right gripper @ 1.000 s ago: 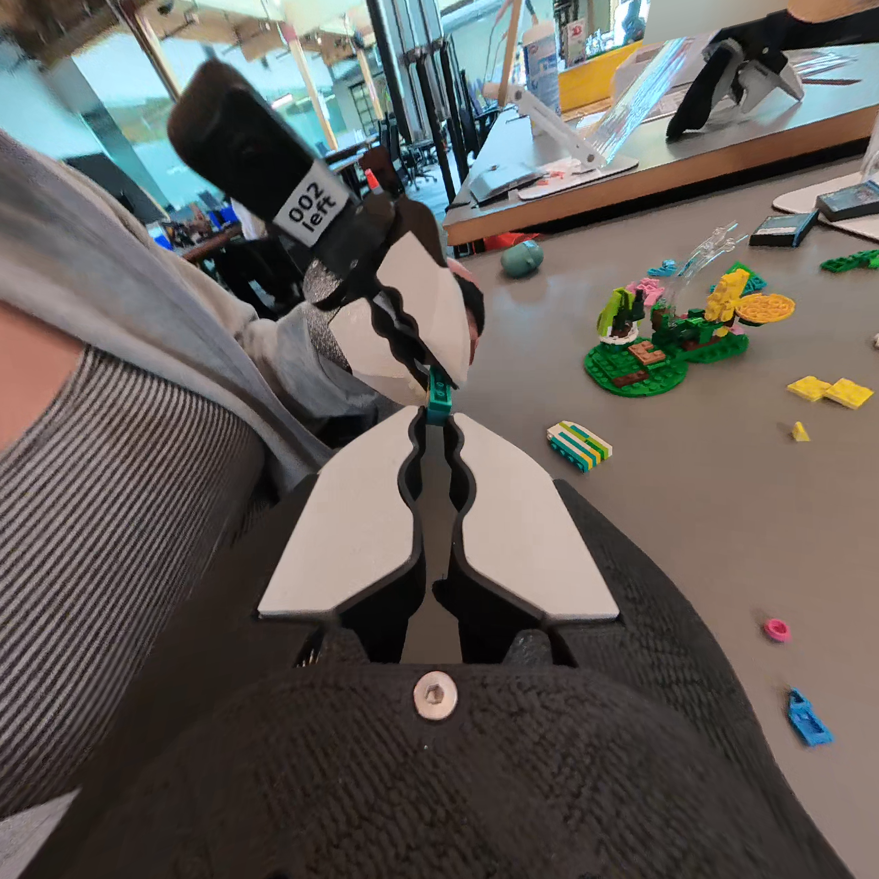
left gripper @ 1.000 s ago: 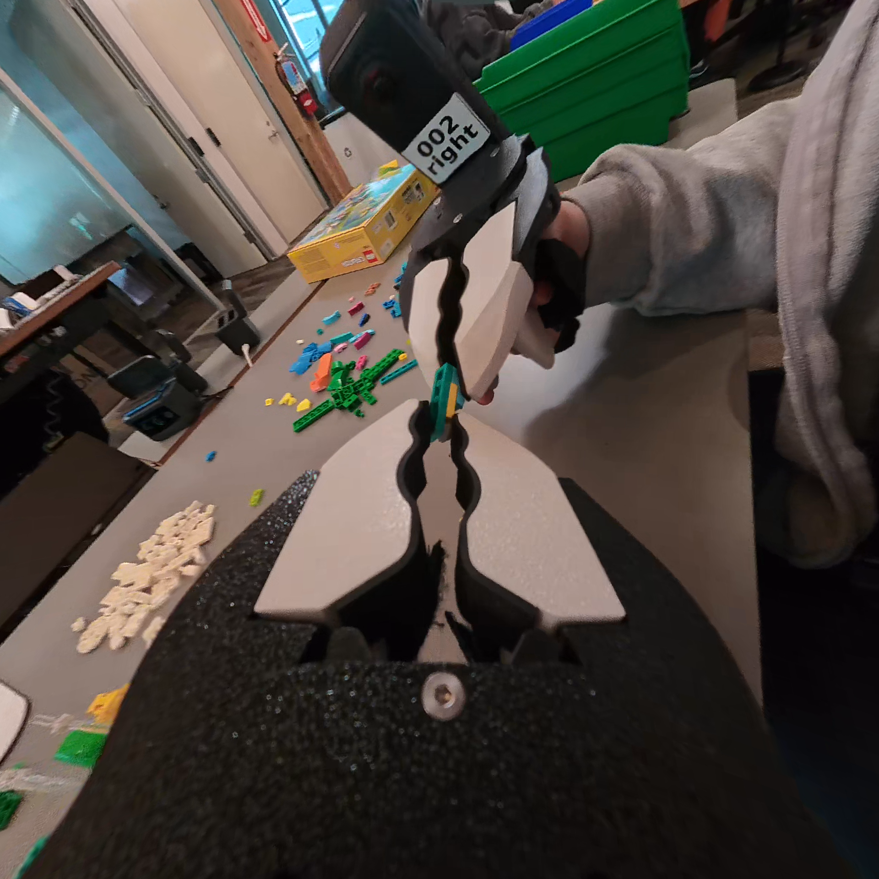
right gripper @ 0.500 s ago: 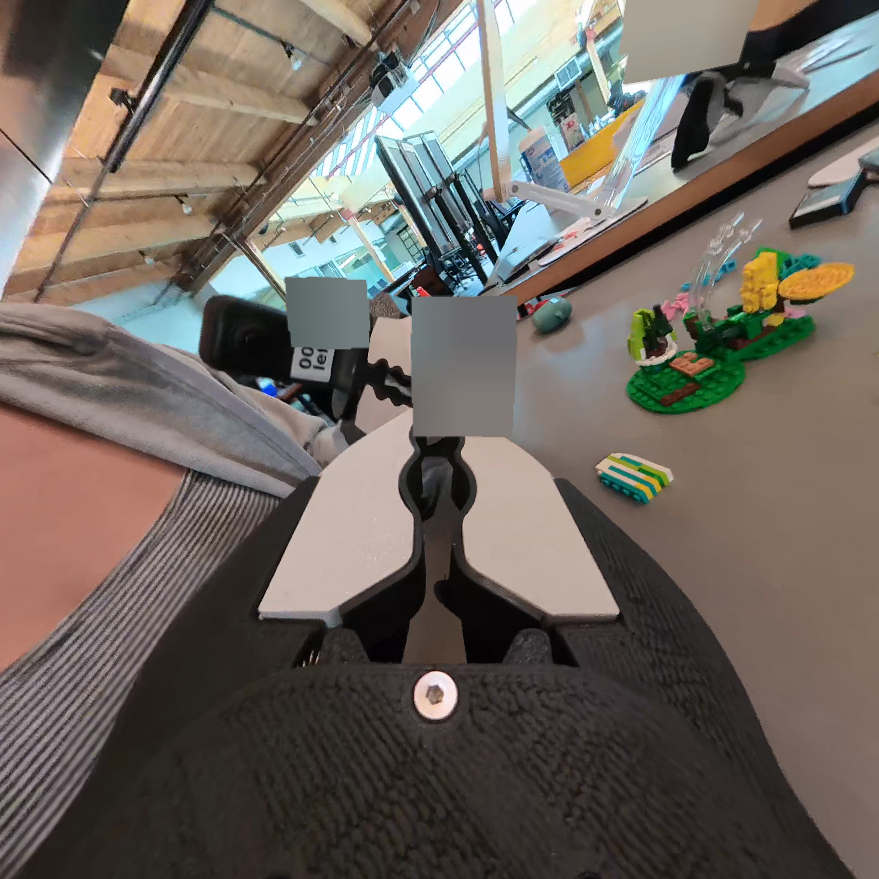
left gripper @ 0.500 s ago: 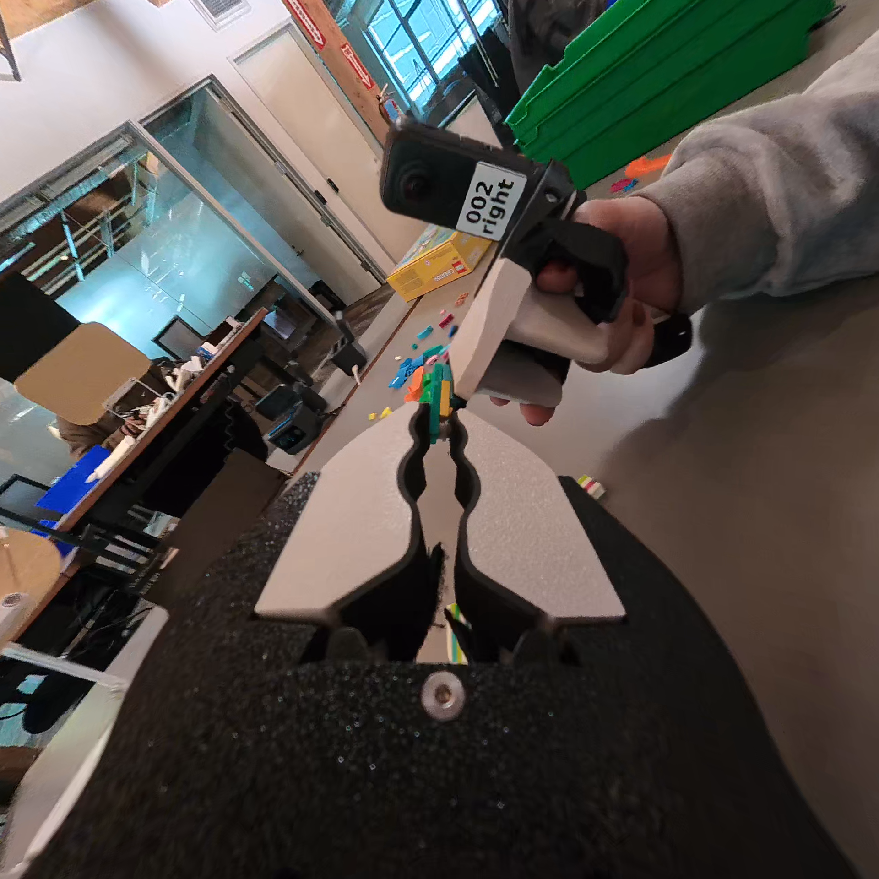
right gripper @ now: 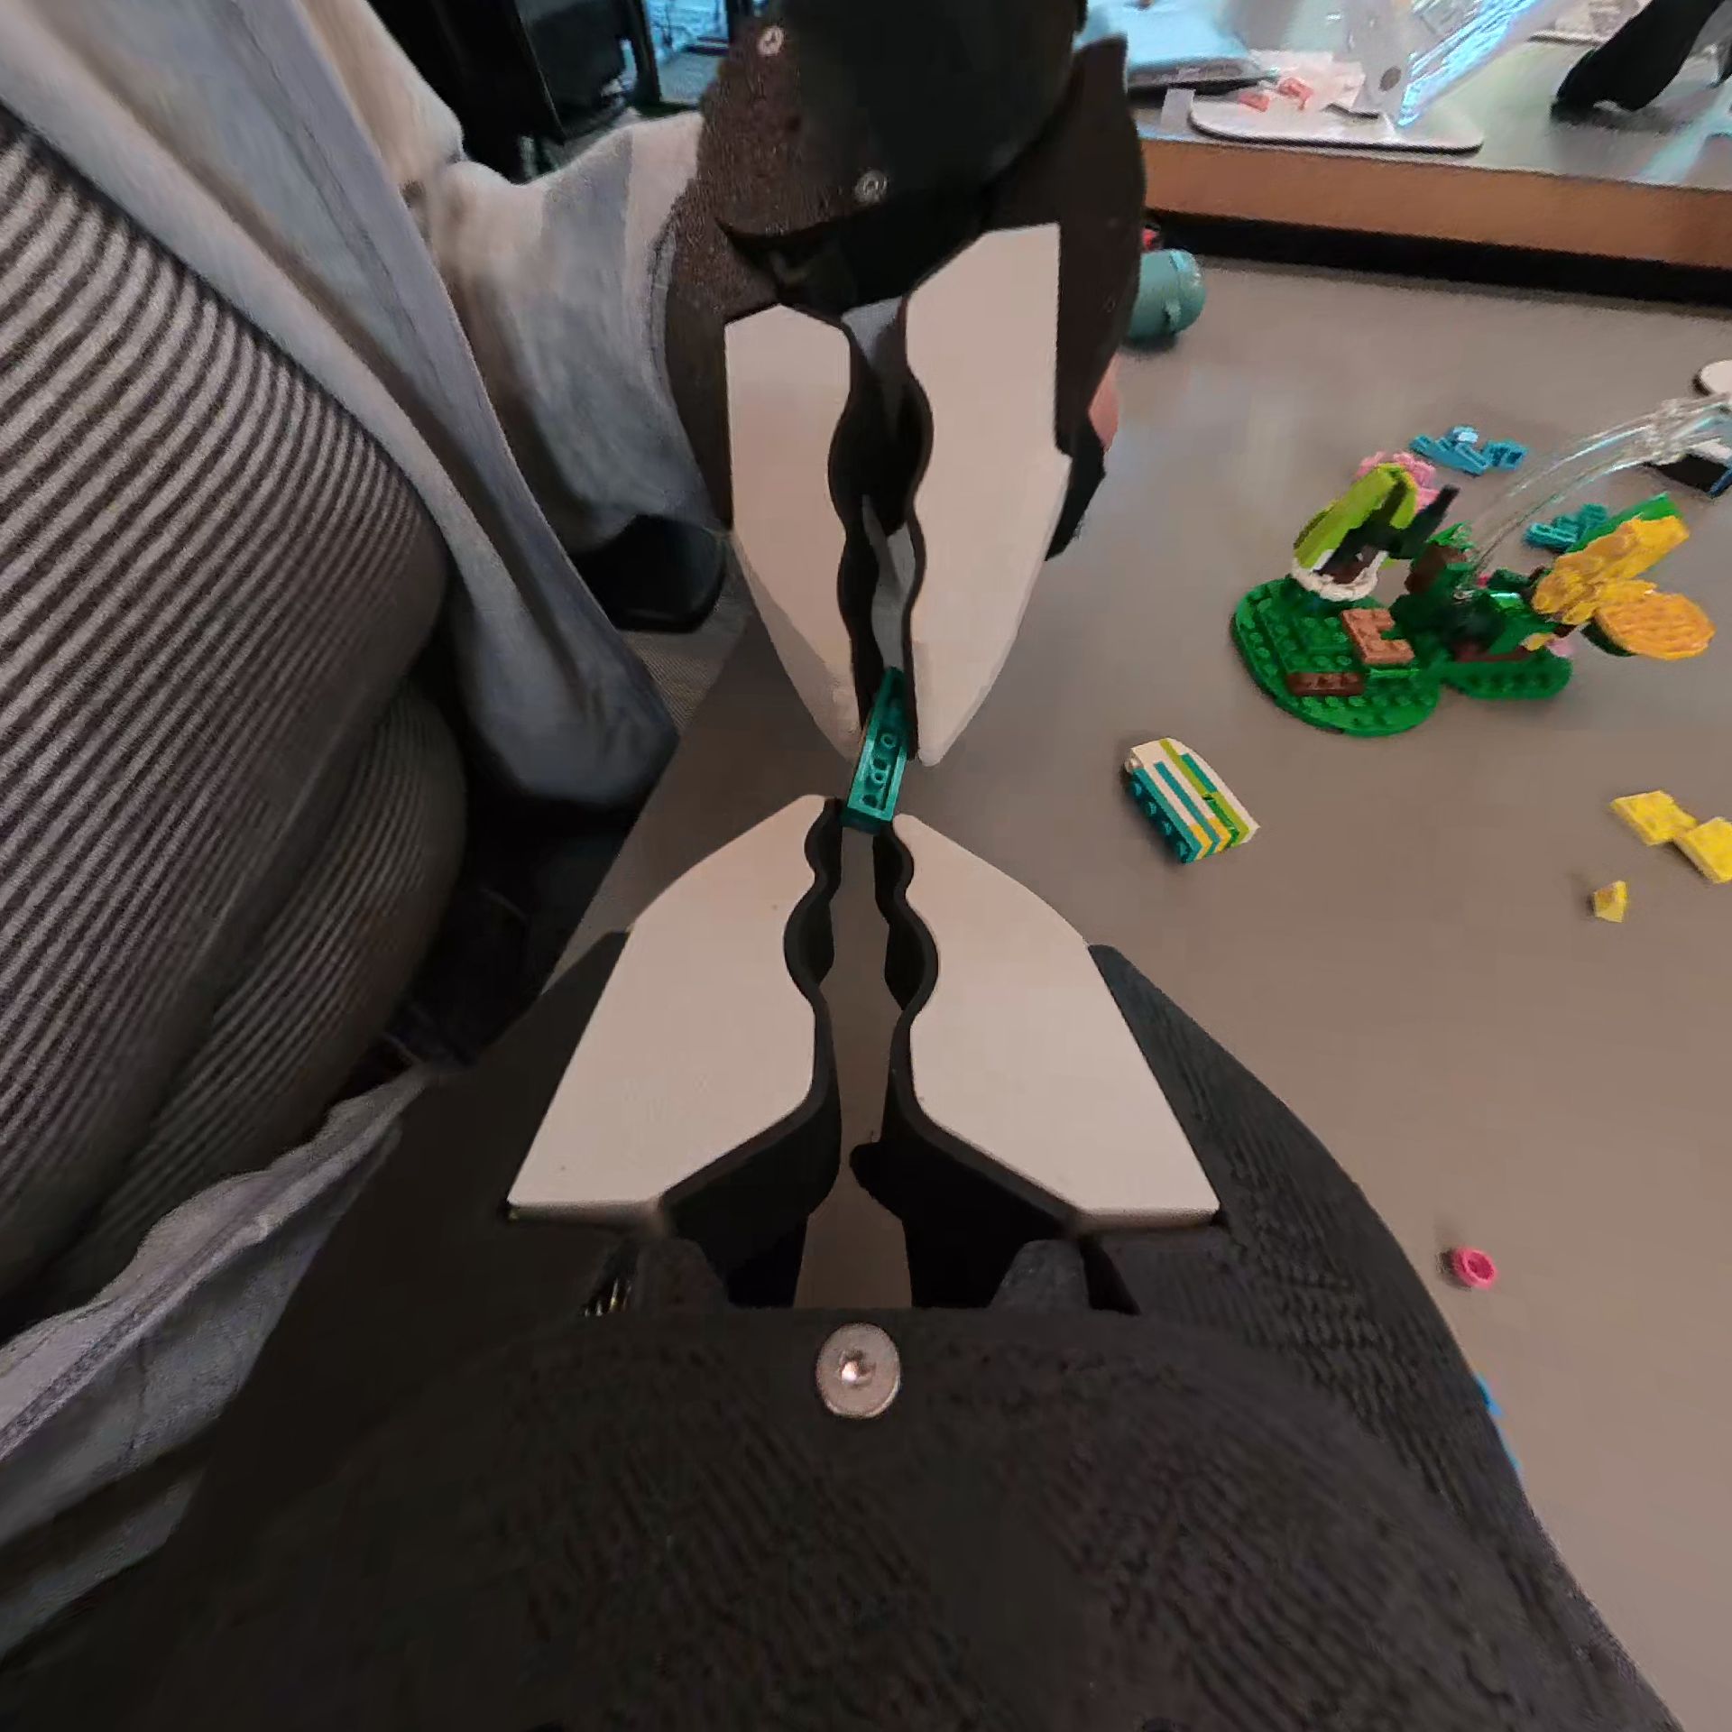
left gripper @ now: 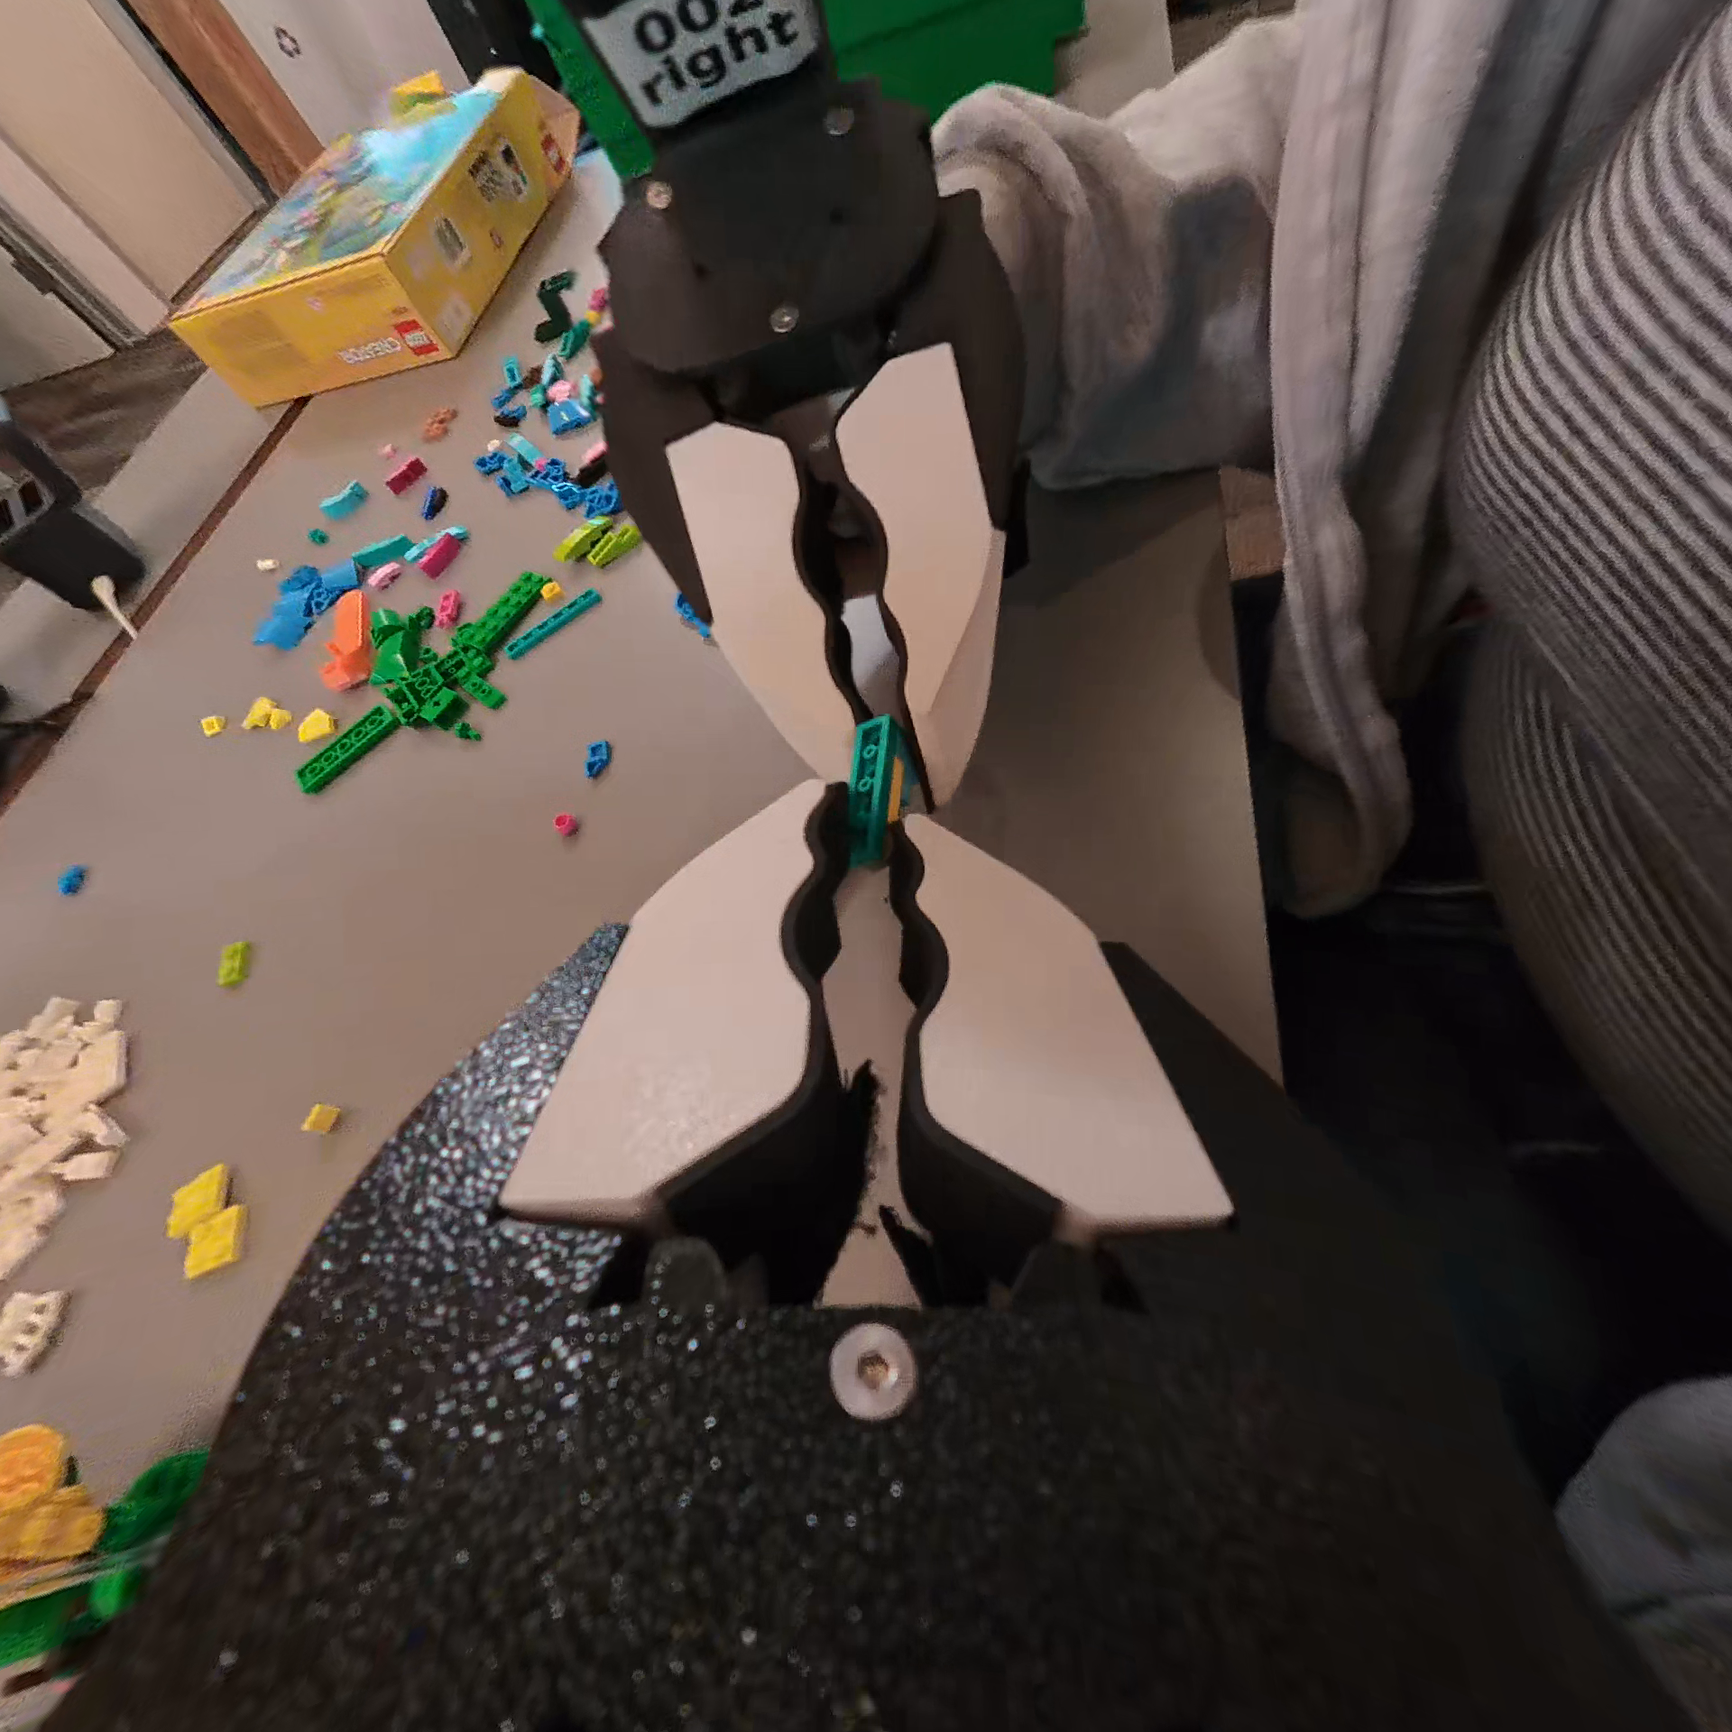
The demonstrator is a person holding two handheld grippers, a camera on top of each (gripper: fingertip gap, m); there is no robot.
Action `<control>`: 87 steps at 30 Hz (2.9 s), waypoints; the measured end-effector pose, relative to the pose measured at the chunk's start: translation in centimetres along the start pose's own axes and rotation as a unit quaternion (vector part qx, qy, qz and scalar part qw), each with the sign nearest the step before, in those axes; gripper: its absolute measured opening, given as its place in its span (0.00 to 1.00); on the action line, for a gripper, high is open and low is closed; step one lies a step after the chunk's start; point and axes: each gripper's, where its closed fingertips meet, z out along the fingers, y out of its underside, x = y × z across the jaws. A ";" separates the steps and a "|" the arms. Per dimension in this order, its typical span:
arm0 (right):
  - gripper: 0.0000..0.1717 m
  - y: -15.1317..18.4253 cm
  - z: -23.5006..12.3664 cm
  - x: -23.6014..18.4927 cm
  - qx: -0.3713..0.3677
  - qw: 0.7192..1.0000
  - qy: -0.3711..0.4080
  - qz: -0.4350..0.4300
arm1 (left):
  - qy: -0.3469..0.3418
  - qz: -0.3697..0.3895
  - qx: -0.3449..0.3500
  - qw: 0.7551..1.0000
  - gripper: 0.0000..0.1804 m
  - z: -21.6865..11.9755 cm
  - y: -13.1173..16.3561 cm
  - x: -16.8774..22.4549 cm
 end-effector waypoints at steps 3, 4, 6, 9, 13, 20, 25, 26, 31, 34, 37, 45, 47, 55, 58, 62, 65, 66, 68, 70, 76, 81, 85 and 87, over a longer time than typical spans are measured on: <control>0.04 -0.5 -0.2 0.7 0.019 1.000 0.022 0.008 | -0.032 -0.031 0.018 0.999 0.05 -0.1 0.0 -1.0; 0.04 -0.9 -0.4 1.2 0.034 0.999 0.037 0.016 | -0.049 -0.035 0.022 0.998 0.05 -0.3 0.0 -1.4; 0.04 -1.6 -0.6 2.0 0.059 0.996 0.061 0.026 | -0.076 -0.059 0.043 0.994 0.05 -0.7 -0.6 -2.3; 0.15 -2.1 -0.9 3.3 0.067 0.986 0.141 -0.066 | -0.109 -0.112 0.047 0.987 0.05 -0.9 -0.6 -3.5; 0.19 -2.7 -1.4 4.0 0.029 0.900 0.285 -0.329 | -0.072 -0.244 0.044 0.966 0.05 -0.6 -0.1 -3.7; 0.16 -2.3 -1.0 4.5 -0.033 0.807 0.355 -0.471 | -0.040 -0.343 0.008 0.938 0.05 -0.2 0.9 -3.2; 0.05 -2.1 -0.8 4.3 -0.053 0.782 0.353 -0.511 | -0.027 -0.357 -0.005 0.934 0.05 0.0 0.9 -3.0; 0.04 -2.1 -0.8 4.4 -0.058 0.777 0.355 -0.516 | -0.032 -0.350 -0.001 0.936 0.05 0.0 0.8 -3.2; 0.04 -3.9 -1.8 4.7 0.028 0.869 0.350 -0.348 | -0.065 -0.295 0.078 0.950 0.05 -1.2 -1.5 -4.3; 0.04 -4.7 -2.2 5.1 0.081 0.899 0.347 -0.256 | -0.105 -0.254 0.100 0.956 0.05 -1.7 -2.2 -5.1; 0.04 -5.4 -2.6 5.4 0.133 0.921 0.328 -0.164 | -0.146 -0.215 0.113 0.959 0.05 -2.0 -2.9 -5.6; 0.04 -5.6 -3.3 5.5 0.028 0.806 0.444 -0.389 | -0.099 -0.313 0.184 0.927 0.04 -1.7 -3.6 -5.9; 0.03 -5.6 -3.5 5.3 -0.009 0.751 0.472 -0.462 | -0.068 -0.354 0.216 0.907 0.04 -1.7 -3.7 -5.8; 0.03 -6.1 -3.8 4.7 -0.044 0.665 0.498 -0.555 | 0.043 -0.469 0.324 0.820 0.04 -2.0 -4.7 -5.7; 0.03 -6.0 -3.8 4.7 -0.043 0.664 0.497 -0.558 | 0.060 -0.484 0.345 0.802 0.04 -2.0 -4.8 -5.7; 0.03 -5.7 -3.2 4.8 0.064 0.845 0.399 -0.350 | -0.013 -0.372 0.294 0.881 0.07 -2.3 -4.3 -5.5; 0.03 -6.4 -3.5 4.8 0.181 0.937 0.279 -0.104 | -0.041 -0.296 0.255 0.920 0.22 -2.2 -4.6 -4.7; 0.03 -6.5 -3.6 4.8 0.208 0.949 0.235 -0.037 | -0.037 -0.286 0.251 0.924 0.22 -2.1 -4.7 -4.5; 0.03 -6.7 -3.6 4.5 0.248 0.954 0.152 0.068 | -0.025 -0.281 0.269 0.921 0.18 -2.2 -5.2 -4.3; 0.04 -6.8 -3.5 4.1 0.267 0.951 0.095 0.126 | -0.028 -0.288 0.296 0.910 0.12 -2.6 -5.5 -4.7; 0.04 -6.7 -3.2 3.8 0.268 0.950 0.073 0.140 | -0.023 -0.304 0.304 0.902 0.04 -2.8 -5.1 -4.9; 0.03 -6.6 -3.0 3.6 0.269 0.950 0.064 0.143 | -0.003 -0.315 0.310 0.897 0.04 -2.6 -5.1 -4.7; 0.04 -6.3 -2.8 3.6 0.254 0.956 0.081 0.123 | -0.008 -0.303 0.289 0.908 0.04 -2.5 -4.8 -4.5; 0.06 -5.9 -2.6 3.6 0.235 0.962 0.092 0.108 | -0.004 -0.315 0.293 0.903 0.04 -2.6 -4.9 -4.7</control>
